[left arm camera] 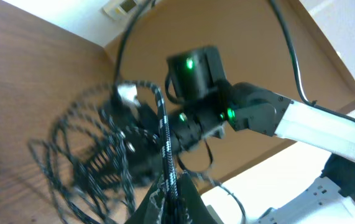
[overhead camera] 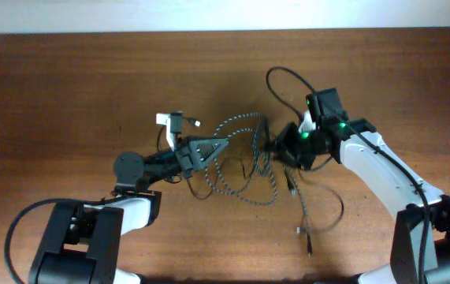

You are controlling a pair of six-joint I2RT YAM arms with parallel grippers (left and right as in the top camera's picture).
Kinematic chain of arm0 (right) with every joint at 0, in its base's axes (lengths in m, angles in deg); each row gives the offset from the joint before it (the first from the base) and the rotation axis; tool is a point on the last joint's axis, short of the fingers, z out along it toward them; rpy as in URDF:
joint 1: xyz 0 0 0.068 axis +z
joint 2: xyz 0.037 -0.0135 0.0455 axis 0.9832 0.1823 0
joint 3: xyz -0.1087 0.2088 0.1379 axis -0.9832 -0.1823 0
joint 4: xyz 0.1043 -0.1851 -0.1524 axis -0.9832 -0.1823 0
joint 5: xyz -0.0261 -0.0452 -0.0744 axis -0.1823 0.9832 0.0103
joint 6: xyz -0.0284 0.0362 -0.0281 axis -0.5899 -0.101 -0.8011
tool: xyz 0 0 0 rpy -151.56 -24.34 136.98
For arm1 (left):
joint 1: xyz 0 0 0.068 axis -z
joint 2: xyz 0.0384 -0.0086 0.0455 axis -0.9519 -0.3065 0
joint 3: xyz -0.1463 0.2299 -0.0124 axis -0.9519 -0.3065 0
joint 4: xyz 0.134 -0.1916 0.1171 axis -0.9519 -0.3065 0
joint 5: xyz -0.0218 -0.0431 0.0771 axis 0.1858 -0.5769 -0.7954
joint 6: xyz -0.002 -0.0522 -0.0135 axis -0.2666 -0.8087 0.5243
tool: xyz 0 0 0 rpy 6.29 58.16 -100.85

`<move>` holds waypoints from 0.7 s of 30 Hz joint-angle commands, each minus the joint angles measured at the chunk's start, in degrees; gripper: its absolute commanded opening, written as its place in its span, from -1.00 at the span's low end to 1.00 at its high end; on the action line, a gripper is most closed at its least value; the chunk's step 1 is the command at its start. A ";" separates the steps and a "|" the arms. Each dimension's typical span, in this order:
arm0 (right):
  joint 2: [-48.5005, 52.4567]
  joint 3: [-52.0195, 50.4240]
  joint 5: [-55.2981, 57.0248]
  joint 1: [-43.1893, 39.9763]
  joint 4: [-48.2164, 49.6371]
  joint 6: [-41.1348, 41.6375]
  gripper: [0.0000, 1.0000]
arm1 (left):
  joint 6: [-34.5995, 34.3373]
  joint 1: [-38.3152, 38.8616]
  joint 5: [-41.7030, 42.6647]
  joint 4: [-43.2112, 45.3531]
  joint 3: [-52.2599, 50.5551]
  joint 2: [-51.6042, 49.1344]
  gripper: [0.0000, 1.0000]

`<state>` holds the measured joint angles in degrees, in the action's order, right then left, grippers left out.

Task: Untangle cables

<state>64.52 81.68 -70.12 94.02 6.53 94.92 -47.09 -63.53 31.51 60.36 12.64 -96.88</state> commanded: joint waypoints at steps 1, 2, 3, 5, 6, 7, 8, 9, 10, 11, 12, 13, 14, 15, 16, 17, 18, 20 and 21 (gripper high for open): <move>0.04 0.70 0.52 0.46 8.79 0.17 -0.72 | -2.43 4.50 1.18 0.31 0.07 0.33 -0.90; 0.04 0.70 -0.74 0.46 9.33 -1.57 -0.92 | -2.40 5.01 1.16 0.31 0.07 0.33 -0.83; -0.11 0.70 -1.36 0.46 9.73 -4.83 -0.92 | -1.55 4.98 1.16 0.26 0.07 0.33 -0.70; -1.95 0.70 -9.38 0.46 18.14 -12.57 -0.92 | 2.67 5.01 0.44 -4.48 0.07 0.33 -0.10; -2.34 0.70 -19.28 0.39 27.98 -13.18 -0.92 | 2.97 5.01 -1.92 -12.83 0.07 0.33 0.04; -2.34 0.70 -25.42 0.42 34.34 -13.18 -0.92 | 5.14 5.01 -5.46 -21.66 0.07 0.33 0.11; -2.34 0.70 -26.03 0.42 35.12 -13.51 -0.92 | 7.26 5.01 -9.90 -29.92 0.07 0.33 0.60; -2.34 0.70 -25.86 0.42 34.01 -18.86 -0.92 | 7.19 5.14 -17.68 -39.56 0.07 0.33 0.98; -2.34 0.70 -21.44 0.46 28.70 -22.51 -0.69 | 7.19 6.67 -23.80 -44.44 0.07 0.33 0.98; -2.34 0.70 -13.97 0.46 22.58 -25.27 -0.39 | 7.21 9.31 -31.76 -48.00 0.07 0.33 0.98; -2.34 0.70 -7.91 0.46 18.18 -25.20 -0.26 | 7.19 11.47 -39.01 -50.53 0.07 0.33 0.99; -2.34 0.70 -0.96 0.46 12.09 -25.22 -0.23 | 7.19 14.91 -43.60 -49.94 0.09 0.33 0.99; -2.32 0.70 -0.17 0.46 10.51 -25.20 0.11 | 7.19 16.59 -49.29 -50.80 0.07 0.33 0.89; -2.32 0.70 -0.20 0.48 8.46 -24.96 0.26 | 7.17 16.87 -52.09 -52.19 0.07 0.33 0.56; -1.86 0.70 -0.22 0.52 6.36 -23.39 0.28 | 7.17 16.90 -52.04 -52.17 0.07 0.33 0.57; -1.57 0.70 -0.68 0.90 4.85 -23.28 0.27 | 7.04 16.90 -51.89 -52.15 0.07 0.33 0.57; -1.57 0.70 -0.83 2.43 2.71 -25.77 0.27 | 6.78 16.70 -49.42 -50.75 0.07 0.35 0.57; -1.57 0.70 -0.83 4.22 1.31 -28.44 0.28 | 6.86 12.39 -42.51 -46.73 0.07 3.93 0.73; -1.97 0.70 -0.87 4.07 0.92 -29.00 0.28 | 11.85 7.87 -37.22 -47.23 0.07 9.31 0.57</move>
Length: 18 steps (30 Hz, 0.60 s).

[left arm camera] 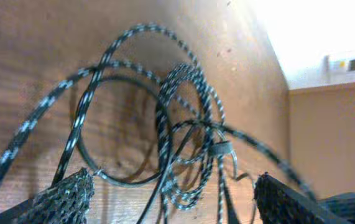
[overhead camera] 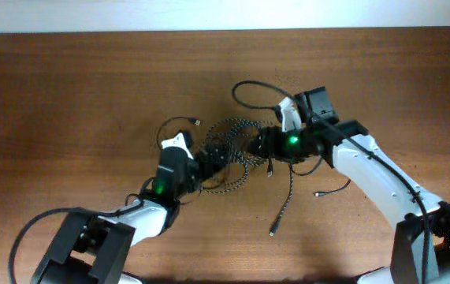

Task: Untangle cables

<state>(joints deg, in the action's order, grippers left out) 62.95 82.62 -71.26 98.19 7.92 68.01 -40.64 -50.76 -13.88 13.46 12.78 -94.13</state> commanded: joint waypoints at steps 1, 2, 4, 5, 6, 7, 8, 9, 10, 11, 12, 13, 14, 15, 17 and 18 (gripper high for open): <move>-2.21 -0.20 0.28 -0.44 -1.03 -3.06 0.32 | 8.52 -7.67 10.69 -3.23 -0.07 11.50 0.61; -5.75 -0.20 0.31 -0.31 -1.44 -4.90 0.33 | 11.96 -9.60 10.84 -11.26 -0.07 18.80 0.84; -15.85 -0.20 0.74 0.35 -1.73 -11.87 0.34 | 16.17 -9.77 6.51 -21.46 -0.07 27.08 0.99; -20.22 -0.20 0.76 3.08 -0.81 -16.63 0.39 | 16.15 -9.77 1.33 -26.67 -0.07 30.21 0.98; -20.74 -0.22 8.72 9.35 -0.39 -19.50 0.43 | 16.15 -9.77 -0.94 -29.14 -0.07 30.71 0.99; -17.81 -0.24 18.84 14.49 -0.44 -18.82 0.43 | 16.13 -9.79 -3.10 -33.18 -0.07 30.71 0.99; -14.27 -0.24 18.49 18.40 0.15 -18.82 0.43 | 13.99 -10.05 -6.60 -37.38 -0.07 30.71 0.98; -9.33 -0.24 21.05 22.29 1.14 -18.84 0.42 | 3.43 -10.99 -13.60 -46.38 -0.07 30.71 0.98; -4.33 -0.24 26.38 23.65 2.67 -17.79 0.41 | -2.82 -11.61 -15.65 -51.10 -0.07 30.71 0.98; -0.61 -0.24 29.59 23.50 4.50 -13.77 0.42 | -2.97 -11.54 -15.61 -51.15 -0.07 30.71 0.98; 2.80 -0.24 30.29 23.15 7.04 -12.37 0.42 | -2.95 -11.54 -15.65 -51.19 -0.07 30.64 0.98; 6.51 -0.24 31.63 22.40 10.25 -9.07 0.41 | -2.95 -11.54 -15.63 -51.15 -0.07 30.64 0.98; 7.91 -0.24 33.05 21.16 11.63 -4.81 0.21 | -2.95 -11.54 -15.63 -51.60 -0.07 30.64 0.98; 7.96 -0.24 32.57 20.55 11.61 -2.71 0.09 | -2.95 -11.54 -15.69 -52.19 -0.07 30.64 0.98; 8.13 -0.24 29.64 20.65 11.47 -2.45 0.10 | -2.95 -11.54 -16.26 -52.19 -0.07 30.67 0.98; 9.33 -0.24 31.63 20.59 13.05 -1.97 0.10 | -2.95 -11.54 -16.28 -52.19 -0.07 30.67 0.98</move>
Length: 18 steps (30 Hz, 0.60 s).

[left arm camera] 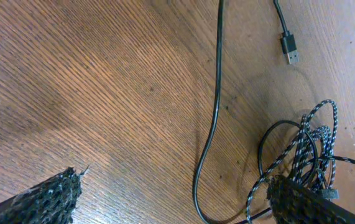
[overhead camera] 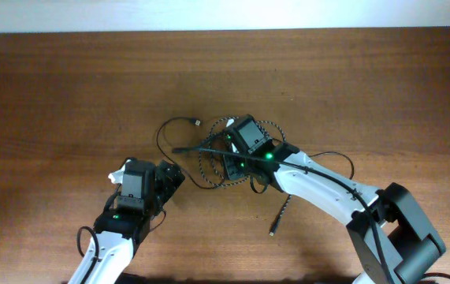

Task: Untangle cables

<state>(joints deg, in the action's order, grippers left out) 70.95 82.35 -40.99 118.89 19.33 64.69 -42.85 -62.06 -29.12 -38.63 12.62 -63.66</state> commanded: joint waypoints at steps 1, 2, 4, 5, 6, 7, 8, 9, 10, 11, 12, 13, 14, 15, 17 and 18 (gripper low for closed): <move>2.38 0.02 1.03 -0.09 2.12 4.85 0.10 | -0.74 -0.24 -1.03 -0.11 0.09 0.17 0.99; 3.65 0.02 1.03 -0.04 2.12 7.34 0.08 | -0.74 -0.24 -1.05 -0.11 0.09 0.20 0.98; 6.69 0.02 0.85 -0.11 3.52 8.79 0.07 | -0.74 -0.24 -1.03 -0.31 0.09 0.20 0.98; 6.62 0.02 0.72 -0.15 4.35 8.76 -0.25 | -0.74 -0.24 -1.05 -0.33 0.09 0.20 0.98; 6.62 0.02 -0.35 -0.15 4.94 8.76 -0.38 | -0.74 -0.24 -1.03 -0.35 0.09 0.20 0.99; 6.62 0.04 -1.77 -0.15 4.59 8.76 -0.38 | -0.74 -0.24 -1.05 -0.33 0.09 0.20 0.98; 6.62 0.04 -4.17 -0.15 4.31 8.76 -0.38 | -0.74 -0.24 -1.03 -0.35 0.09 0.20 0.98; 6.62 0.04 -4.37 -0.15 4.74 8.74 -0.35 | -0.74 -0.24 -1.05 -0.50 0.09 0.20 0.98; 6.62 0.04 -4.39 -0.09 4.81 8.76 -0.35 | -0.74 -0.24 -1.07 -0.52 0.09 0.20 0.98; 6.62 0.04 -4.37 -0.11 5.42 8.72 -0.31 | -0.74 -0.24 -1.49 -0.52 0.09 0.20 0.98; 6.62 0.04 -4.31 -0.11 6.19 8.13 -0.13 | -0.74 -0.24 -1.49 -0.55 0.09 0.17 0.98; 6.71 0.02 0.96 -0.09 7.93 8.13 -0.08 | -0.74 -0.24 -1.49 -0.50 0.09 0.20 0.98; 6.71 0.02 2.58 -0.11 8.48 8.15 -0.09 | -0.74 -0.24 -1.49 -0.52 0.09 0.17 0.98; 6.78 0.02 2.58 -0.04 8.81 8.13 -0.23 | -0.74 -0.24 -1.46 -0.52 0.09 0.20 0.98; 8.85 0.02 1.90 -0.04 9.92 8.15 -0.84 | -0.74 -0.24 -1.44 -0.57 0.09 0.20 0.98; 8.85 0.02 1.90 -0.04 9.99 8.15 -0.92 | -0.74 -0.24 -1.44 -0.57 0.09 0.20 0.99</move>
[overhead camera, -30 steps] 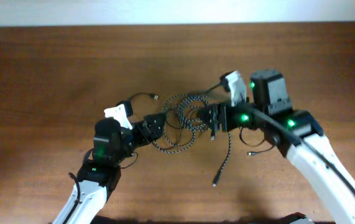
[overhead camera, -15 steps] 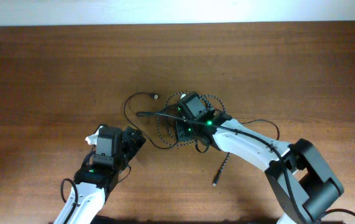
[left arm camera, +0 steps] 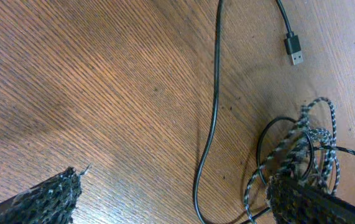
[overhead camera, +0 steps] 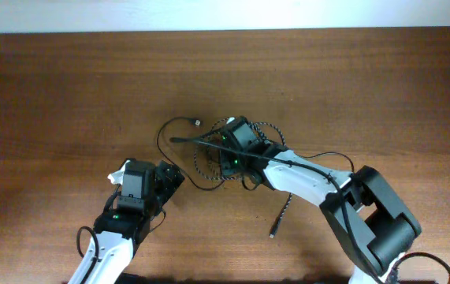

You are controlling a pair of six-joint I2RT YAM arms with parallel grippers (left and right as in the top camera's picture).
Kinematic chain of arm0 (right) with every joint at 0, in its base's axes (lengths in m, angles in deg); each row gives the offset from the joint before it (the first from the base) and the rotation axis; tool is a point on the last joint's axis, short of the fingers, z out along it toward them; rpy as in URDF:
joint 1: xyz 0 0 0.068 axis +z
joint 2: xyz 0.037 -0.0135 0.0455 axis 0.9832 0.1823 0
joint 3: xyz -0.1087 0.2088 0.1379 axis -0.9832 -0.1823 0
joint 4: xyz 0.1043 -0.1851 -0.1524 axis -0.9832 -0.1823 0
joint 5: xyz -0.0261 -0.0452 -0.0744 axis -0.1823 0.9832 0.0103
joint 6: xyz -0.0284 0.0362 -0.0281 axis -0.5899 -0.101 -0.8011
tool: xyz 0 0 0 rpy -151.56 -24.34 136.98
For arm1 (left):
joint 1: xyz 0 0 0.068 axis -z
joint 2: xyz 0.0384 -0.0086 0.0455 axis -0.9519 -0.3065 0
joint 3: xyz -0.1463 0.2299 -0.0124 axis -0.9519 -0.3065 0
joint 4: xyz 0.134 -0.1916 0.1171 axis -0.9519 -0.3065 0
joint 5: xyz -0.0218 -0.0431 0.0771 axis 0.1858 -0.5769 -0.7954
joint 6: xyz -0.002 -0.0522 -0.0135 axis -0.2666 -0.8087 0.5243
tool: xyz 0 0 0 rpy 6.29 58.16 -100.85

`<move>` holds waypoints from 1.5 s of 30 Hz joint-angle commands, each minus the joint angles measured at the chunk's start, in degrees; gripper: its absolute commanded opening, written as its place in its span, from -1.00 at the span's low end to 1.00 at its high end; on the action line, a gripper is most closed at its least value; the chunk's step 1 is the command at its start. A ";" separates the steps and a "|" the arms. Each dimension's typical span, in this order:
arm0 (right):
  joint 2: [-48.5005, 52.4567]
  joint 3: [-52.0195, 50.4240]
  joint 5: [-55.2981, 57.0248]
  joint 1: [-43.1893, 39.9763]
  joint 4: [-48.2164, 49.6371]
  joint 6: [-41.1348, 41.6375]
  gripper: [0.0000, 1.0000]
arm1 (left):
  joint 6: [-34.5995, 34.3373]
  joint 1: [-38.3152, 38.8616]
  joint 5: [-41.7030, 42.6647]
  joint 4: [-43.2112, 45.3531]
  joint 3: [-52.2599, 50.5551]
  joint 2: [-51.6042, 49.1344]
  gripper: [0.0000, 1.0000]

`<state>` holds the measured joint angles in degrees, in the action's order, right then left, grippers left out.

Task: Untangle cables

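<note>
The tangle of black-and-white braided cable [overhead camera: 244, 150] lies mid-table, and its loops [left arm camera: 301, 146] show at the right of the left wrist view. A thin black cable [left arm camera: 215, 106] runs from it to a USB plug [left arm camera: 294, 50], the same plug [overhead camera: 197, 122] showing in the overhead view. My left gripper [overhead camera: 171, 177] sits lower left of the tangle, open and empty, its fingers [left arm camera: 46, 196] spread wide above bare wood. My right gripper [overhead camera: 231, 156] is down on the tangle; its jaws are hidden under the wrist. A taut dark strand [overhead camera: 189, 142] stretches left from it.
Another cable end [overhead camera: 273, 231] trails toward the front of the wooden table [overhead camera: 67, 87]. The right arm [overhead camera: 319, 177] reaches across from the lower right. A pale wall edge runs along the back.
My right wrist has shifted slightly left over the tangle and the braided loops have moved a little. The left arm and its open gripper stay where they were.
First my left gripper held braided cable lifted left of the tangle, with the right gripper on its right side. Then both grippers were close together at the bundle, the left one open. Later the left arm was back at lower left, open, and the right stayed over the tangle.
</note>
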<state>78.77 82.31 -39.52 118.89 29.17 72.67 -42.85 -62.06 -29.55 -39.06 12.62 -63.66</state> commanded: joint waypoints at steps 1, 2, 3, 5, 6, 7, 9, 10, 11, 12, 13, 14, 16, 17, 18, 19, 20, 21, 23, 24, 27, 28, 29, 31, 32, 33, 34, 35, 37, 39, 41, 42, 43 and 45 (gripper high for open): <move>0.52 0.09 -0.48 -0.07 -0.15 0.13 -0.92 | -0.74 -0.24 -1.03 -0.55 0.09 0.20 0.98; -1.53 0.13 -2.64 -0.04 -0.24 -2.99 -0.92 | -0.74 -0.24 -1.03 -0.59 0.09 0.20 0.98; -6.16 0.17 -2.47 -0.07 -2.10 -5.99 -0.92 | -0.74 -0.24 -1.03 -0.81 0.09 0.20 0.98; -20.98 0.17 -1.14 -0.04 -7.34 -6.88 -0.92 | -0.74 -0.24 -1.03 -0.96 0.09 0.20 0.98; -29.77 0.17 -2.03 -0.04 -8.26 -8.94 -0.92 | -0.74 -0.24 -1.03 -0.94 0.09 0.20 0.98; -38.40 0.17 -5.05 -0.04 -9.11 -8.96 -0.92 | -0.74 -0.24 -1.01 -0.96 0.09 0.20 0.98; -53.81 0.17 -5.88 -0.04 -10.80 -11.96 -0.92 | -0.74 -0.24 -1.03 -0.96 0.09 0.20 0.98; -59.93 0.17 -5.88 -0.04 -11.45 -11.96 -0.92 | -0.74 -0.24 -1.03 -0.94 0.09 0.20 0.98; -64.43 0.17 -6.08 -0.04 -12.85 -11.96 -0.92 | -1.49 -0.24 -0.09 0.28 0.09 0.20 0.98; -67.73 0.17 -6.05 -0.04 -14.67 -11.96 -0.92 | -1.70 -0.24 13.57 7.50 0.09 0.20 0.98; -68.61 0.17 -6.05 -0.04 -15.74 -11.96 -0.92 | 6.58 0.04 23.91 16.37 0.09 0.20 0.98; -68.50 0.17 -6.05 -0.04 -16.48 -11.96 -0.92 | 16.22 2.16 28.15 21.11 0.09 0.20 0.98; -68.50 0.17 -6.05 -0.04 -16.85 -11.96 -0.92 | 17.97 8.09 25.51 21.40 0.09 -0.42 0.99; -68.50 0.17 -6.03 -0.04 -17.11 -11.96 -0.92 | 17.94 11.63 23.41 22.97 0.09 -1.68 0.98; -68.48 0.17 -5.70 -0.04 -17.79 -11.96 -0.92 | 17.92 14.69 23.56 25.29 0.09 -3.56 0.98; -68.48 0.17 -5.60 -0.04 -18.73 -11.96 -0.92 | 17.86 16.59 23.43 25.18 0.09 -6.75 0.98; -68.48 0.17 -5.62 -0.04 -19.12 -11.96 -0.92 | 14.88 16.92 23.39 24.87 0.09 -10.86 0.98; -68.39 0.17 -5.62 -0.04 -19.12 -11.96 -0.92 | 10.69 16.92 21.14 25.07 0.09 -15.52 0.98; -68.00 0.17 -5.62 -0.04 -19.54 -11.96 -0.92 | 3.67 16.92 21.09 29.44 0.11 -24.35 0.99; -67.47 0.17 -5.60 -0.04 -19.89 -11.96 -0.92 | 3.72 16.92 21.09 30.42 0.11 -24.85 0.16; -67.19 0.17 -2.60 -0.07 -22.27 -15.34 -0.92 | 6.80 13.79 21.07 31.52 0.11 -24.17 -1.00; -68.19 0.17 10.47 -0.04 -26.99 -15.32 -0.92 | 9.77 4.68 22.43 31.43 0.20 -20.06 -1.00; -68.39 0.17 18.05 -0.04 -30.12 -15.30 -0.92 | 9.81 -4.04 27.28 31.50 0.22 -15.17 -1.00; -66.73 0.15 33.81 -0.04 -39.12 -9.42 -0.92 | 9.81 -17.86 39.12 31.47 0.22 -4.07 -1.00; -64.30 0.09 37.03 -0.07 -43.04 -5.81 -0.92 | 9.81 -22.69 43.45 31.47 0.22 1.44 -1.00; -59.43 0.07 39.56 -0.07 -46.25 -1.38 -0.92 | 9.77 -28.46 48.37 31.50 0.22 9.92 -1.00; -56.13 0.07 40.15 -0.07 -47.01 -0.28 -0.91 | 9.75 -31.39 50.16 31.47 0.22 15.37 -1.00; -47.76 0.07 41.79 -0.11 -47.19 2.49 -0.91 | 9.57 -34.77 51.17 31.47 0.22 22.84 -1.00; -33.68 0.07 42.71 -2.80 -47.23 15.30 -0.91 | 8.90 -39.85 51.17 31.45 0.22 33.51 -1.00; -25.49 0.07 33.20 -16.09 -47.23 19.87 -0.92 | 8.72 -43.52 52.68 31.12 0.22 34.53 -1.00; -25.29 0.07 27.04 -30.77 -48.28 19.61 -0.92 | 8.76 -46.31 52.83 26.95 0.22 34.53 -0.96; -25.29 0.07 25.79 -36.50 -48.76 18.08 -0.91 | 8.76 -47.71 52.83 24.04 0.22 34.53 -0.95; -25.29 0.07 24.30 -42.14 -48.65 14.78 -0.90 | 8.94 -48.68 52.59 21.42 0.22 34.51 -0.95; -25.29 0.07 21.92 -49.53 -48.02 14.69 -0.79 | 13.55 -48.98 50.36 17.46 0.22 34.14 -0.94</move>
<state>53.97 82.66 -14.50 74.50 -19.48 88.41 -33.87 -110.41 23.30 -19.13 12.67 -29.59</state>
